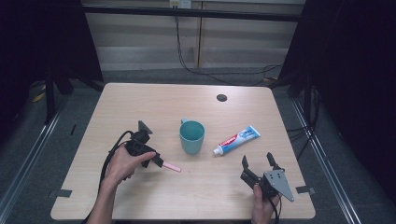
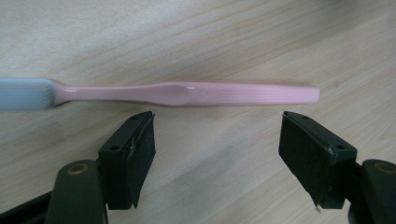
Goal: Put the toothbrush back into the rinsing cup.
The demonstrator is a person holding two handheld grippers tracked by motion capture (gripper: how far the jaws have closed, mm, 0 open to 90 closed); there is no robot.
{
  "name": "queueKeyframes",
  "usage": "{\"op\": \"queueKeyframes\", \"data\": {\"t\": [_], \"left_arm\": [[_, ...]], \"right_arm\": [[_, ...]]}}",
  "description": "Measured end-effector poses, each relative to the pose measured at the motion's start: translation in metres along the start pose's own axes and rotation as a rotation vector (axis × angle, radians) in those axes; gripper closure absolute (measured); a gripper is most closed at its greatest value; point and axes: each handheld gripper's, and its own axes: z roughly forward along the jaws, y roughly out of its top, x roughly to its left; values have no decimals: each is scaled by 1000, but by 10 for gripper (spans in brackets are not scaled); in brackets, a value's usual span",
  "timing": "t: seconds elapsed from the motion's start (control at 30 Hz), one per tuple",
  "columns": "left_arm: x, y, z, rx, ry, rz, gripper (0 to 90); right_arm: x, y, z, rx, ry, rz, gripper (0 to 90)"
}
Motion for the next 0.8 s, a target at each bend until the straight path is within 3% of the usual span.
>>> {"op": "queueKeyframes", "data": {"t": [0.2,0.37,0.6,0.8], "left_arm": [[-3,6,3,-2,4,12,253],[-5,14,5,-10,45,35,244],[-12,22,10,-77,96,-9,205],[-24,29,17,-70,176,-15,158]], "right_arm": [[0,0,0,-2,0,1,134],[0,0,0,0,0,0,134],[0,0,0,-3,0,2,134],[0,0,-1,-4,1,0,134]]}}
